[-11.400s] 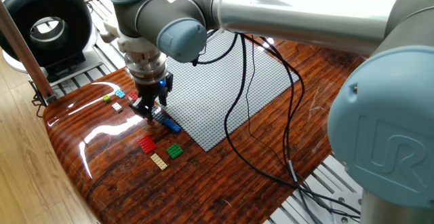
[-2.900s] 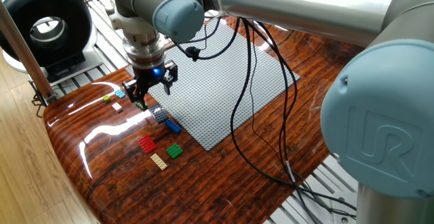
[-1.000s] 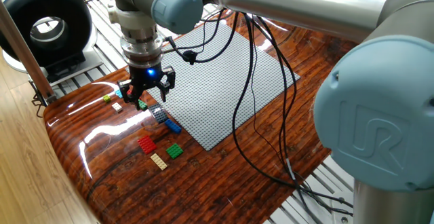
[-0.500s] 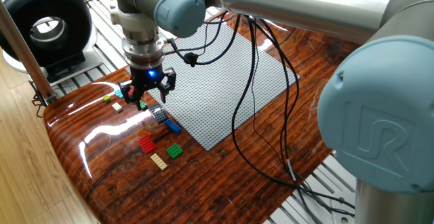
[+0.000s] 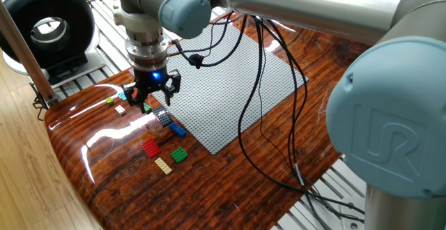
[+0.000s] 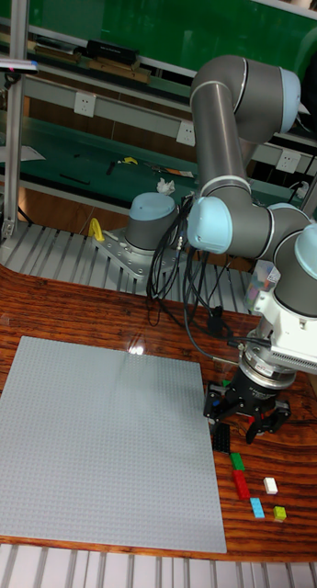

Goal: Build with small Lego blocks

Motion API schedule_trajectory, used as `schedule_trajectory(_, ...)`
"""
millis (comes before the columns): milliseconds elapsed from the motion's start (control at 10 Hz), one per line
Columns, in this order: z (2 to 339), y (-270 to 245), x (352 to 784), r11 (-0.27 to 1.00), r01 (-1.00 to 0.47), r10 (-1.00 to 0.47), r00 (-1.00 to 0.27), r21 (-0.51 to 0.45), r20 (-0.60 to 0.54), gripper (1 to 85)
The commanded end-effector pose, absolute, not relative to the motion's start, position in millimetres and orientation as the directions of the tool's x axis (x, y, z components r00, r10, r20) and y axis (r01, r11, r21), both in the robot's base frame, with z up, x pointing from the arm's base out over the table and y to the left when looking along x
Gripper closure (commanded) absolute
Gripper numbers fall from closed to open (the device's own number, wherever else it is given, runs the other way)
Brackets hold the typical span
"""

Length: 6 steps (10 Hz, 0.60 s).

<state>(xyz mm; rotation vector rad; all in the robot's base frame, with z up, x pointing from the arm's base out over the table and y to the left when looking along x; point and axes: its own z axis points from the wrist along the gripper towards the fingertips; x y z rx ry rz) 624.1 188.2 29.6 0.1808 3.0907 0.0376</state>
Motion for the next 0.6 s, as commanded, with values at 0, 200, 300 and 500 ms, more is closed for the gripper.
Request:
schedule_trajectory(0,31.2,192.8,625.3,0.994,0.1,0.102,-0.994,0.048,-0.043,24.7)
schedule_trajectory(200,30.8,190.7,626.1,0.995,0.095,0.097,-0.994,0.043,-0.049,25.7)
schedule_trajectory(300,28.9,191.9,622.3,0.993,0.106,0.108,-0.993,0.059,-0.04,25.7)
schedule_trajectory(500,23.8,186.8,614.6,0.992,0.106,0.108,-0.994,0.066,-0.032,26.0)
